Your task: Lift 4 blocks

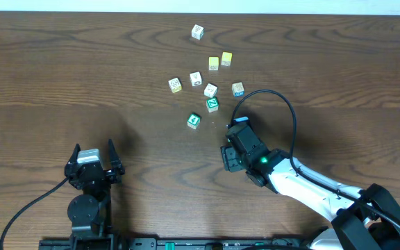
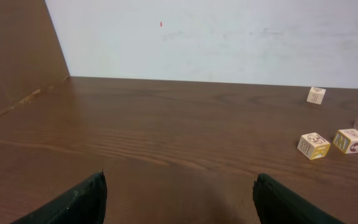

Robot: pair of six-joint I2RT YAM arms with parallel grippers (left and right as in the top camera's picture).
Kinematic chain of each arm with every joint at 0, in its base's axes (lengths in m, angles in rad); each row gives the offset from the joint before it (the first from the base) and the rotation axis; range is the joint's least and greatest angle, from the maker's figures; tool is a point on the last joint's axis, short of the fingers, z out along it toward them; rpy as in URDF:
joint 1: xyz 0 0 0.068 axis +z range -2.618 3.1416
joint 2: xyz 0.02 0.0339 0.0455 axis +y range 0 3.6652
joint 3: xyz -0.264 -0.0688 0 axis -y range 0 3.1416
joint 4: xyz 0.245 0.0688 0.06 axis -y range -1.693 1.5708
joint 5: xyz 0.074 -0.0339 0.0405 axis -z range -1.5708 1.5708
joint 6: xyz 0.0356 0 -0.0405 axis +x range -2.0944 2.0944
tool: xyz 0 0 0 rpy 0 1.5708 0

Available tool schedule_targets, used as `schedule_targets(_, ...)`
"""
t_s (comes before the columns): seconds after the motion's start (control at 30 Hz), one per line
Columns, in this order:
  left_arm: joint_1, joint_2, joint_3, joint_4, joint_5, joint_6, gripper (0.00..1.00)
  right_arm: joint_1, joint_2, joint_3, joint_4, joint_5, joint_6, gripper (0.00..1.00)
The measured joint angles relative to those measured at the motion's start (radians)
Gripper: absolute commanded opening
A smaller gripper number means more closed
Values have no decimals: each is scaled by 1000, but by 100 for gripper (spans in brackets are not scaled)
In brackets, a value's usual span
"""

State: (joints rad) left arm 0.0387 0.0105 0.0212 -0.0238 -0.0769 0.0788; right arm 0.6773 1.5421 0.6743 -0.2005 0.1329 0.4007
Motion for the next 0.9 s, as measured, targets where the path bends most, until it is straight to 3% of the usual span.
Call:
schedule_targets(0.37,0,0,0,0,0,0,75,-22,2,117,-80,-23,-102,93)
schedule_targets(0.73,0,0,0,0,0,0,75,-196,11,324,-117,-42,-235,93)
schedule_targets(0.9,0,0,0,0,0,0,76,-250,135,444,-134,-73,-288,95)
